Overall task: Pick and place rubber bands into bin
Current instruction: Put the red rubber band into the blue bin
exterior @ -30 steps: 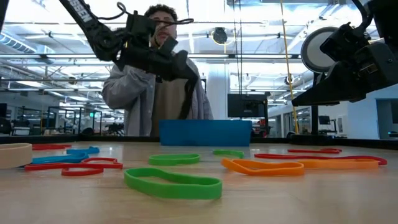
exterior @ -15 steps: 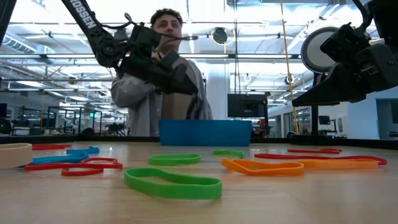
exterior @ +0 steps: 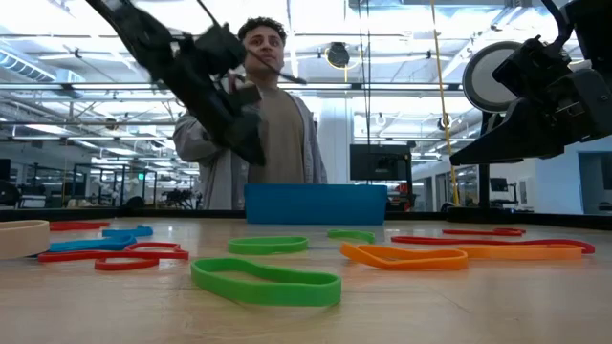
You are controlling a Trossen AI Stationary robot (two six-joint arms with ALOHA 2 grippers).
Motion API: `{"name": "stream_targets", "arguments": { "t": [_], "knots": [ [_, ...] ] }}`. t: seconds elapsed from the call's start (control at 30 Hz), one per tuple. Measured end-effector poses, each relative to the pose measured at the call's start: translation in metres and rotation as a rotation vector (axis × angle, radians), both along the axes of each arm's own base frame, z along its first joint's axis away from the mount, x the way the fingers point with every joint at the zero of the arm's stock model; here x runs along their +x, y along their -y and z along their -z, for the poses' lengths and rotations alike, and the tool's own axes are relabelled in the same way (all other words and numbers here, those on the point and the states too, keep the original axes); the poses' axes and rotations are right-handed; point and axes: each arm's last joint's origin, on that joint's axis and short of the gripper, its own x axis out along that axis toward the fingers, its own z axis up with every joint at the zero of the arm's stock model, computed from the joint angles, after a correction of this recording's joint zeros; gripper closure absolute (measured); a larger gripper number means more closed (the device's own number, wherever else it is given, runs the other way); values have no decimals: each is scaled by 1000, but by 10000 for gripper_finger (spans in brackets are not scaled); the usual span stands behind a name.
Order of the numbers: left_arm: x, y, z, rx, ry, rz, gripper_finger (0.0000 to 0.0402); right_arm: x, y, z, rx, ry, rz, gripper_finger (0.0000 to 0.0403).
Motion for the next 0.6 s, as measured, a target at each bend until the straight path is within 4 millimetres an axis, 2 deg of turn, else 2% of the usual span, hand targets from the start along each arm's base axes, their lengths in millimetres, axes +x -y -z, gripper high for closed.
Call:
{"name": "stream_targets", "arguments": {
  "t": [0.17, 0.3, 0.47, 0.6],
  "knots": [
    [-23, 52, -26, 24, -70, -58, 242, 2, -6, -2, 83, 10, -171, 328],
    [-36, 98, -38, 12, -4, -45, 276, 9, -11, 2, 103, 23, -228, 313],
    [-48, 158, -31, -17, 80, 33, 311, 31, -21, 15, 68, -78, -238, 266],
    [-62, 197, -11, -10, 148, 48, 331, 57, -33, 24, 6, -172, -254, 218]
  ]
}}
